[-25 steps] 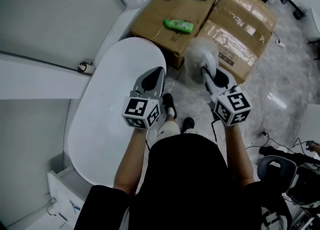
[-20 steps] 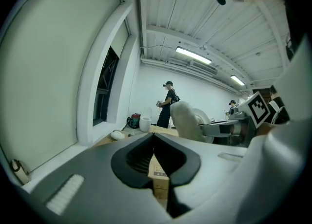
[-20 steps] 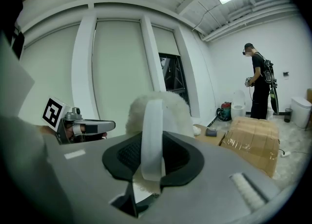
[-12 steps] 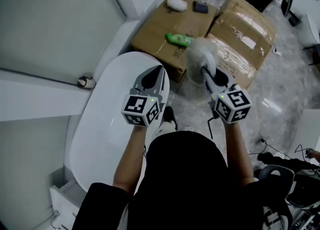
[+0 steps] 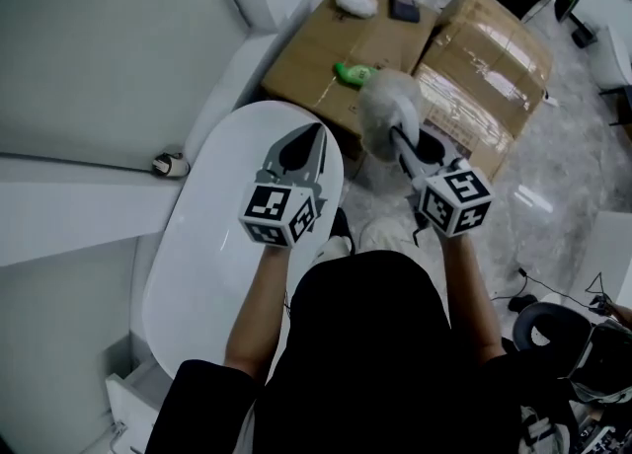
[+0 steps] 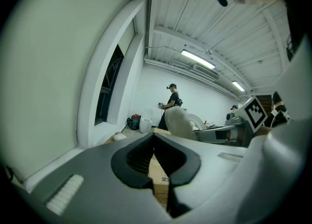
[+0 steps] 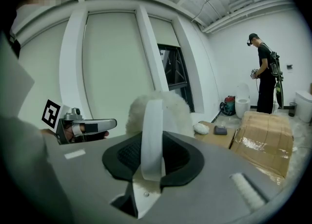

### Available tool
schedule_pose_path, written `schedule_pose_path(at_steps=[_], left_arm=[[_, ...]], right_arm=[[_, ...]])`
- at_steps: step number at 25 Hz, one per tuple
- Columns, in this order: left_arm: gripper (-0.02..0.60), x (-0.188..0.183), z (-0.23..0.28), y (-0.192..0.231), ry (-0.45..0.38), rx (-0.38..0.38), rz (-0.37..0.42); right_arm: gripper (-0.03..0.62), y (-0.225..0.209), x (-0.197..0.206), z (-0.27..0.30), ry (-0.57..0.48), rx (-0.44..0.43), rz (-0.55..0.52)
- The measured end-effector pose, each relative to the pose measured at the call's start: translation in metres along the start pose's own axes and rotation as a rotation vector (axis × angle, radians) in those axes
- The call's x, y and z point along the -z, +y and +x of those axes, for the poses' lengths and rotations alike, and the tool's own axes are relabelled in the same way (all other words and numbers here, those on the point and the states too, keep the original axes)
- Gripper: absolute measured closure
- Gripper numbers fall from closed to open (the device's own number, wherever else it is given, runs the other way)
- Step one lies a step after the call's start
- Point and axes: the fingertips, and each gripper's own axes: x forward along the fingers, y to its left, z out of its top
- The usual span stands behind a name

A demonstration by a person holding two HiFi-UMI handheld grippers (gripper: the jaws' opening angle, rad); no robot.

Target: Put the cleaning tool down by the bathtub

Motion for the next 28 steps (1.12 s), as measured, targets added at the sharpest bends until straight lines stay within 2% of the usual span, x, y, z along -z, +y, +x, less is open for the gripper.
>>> schedule_pose_path(at_steps=[9,17,28], left_arm=[[0.583,0.008,0.007,0.026,0.026,-0.052,-0.038],[0.583,0.007,0.029,0.06,0.035,-0.179,-0.075],[0.582,-0.015,0.094,0.081,0.019,-0.289,-0.099]], right_arm=[[0.502,-0.005,0.004,0.044,0.064,-0.029,0.02],[0.502,-0.021,-0.015,0.106,0.111,-0.147,-0.002],[0.502,-0.064,-0.032,0.182,0.203,-0.267,-0.061]])
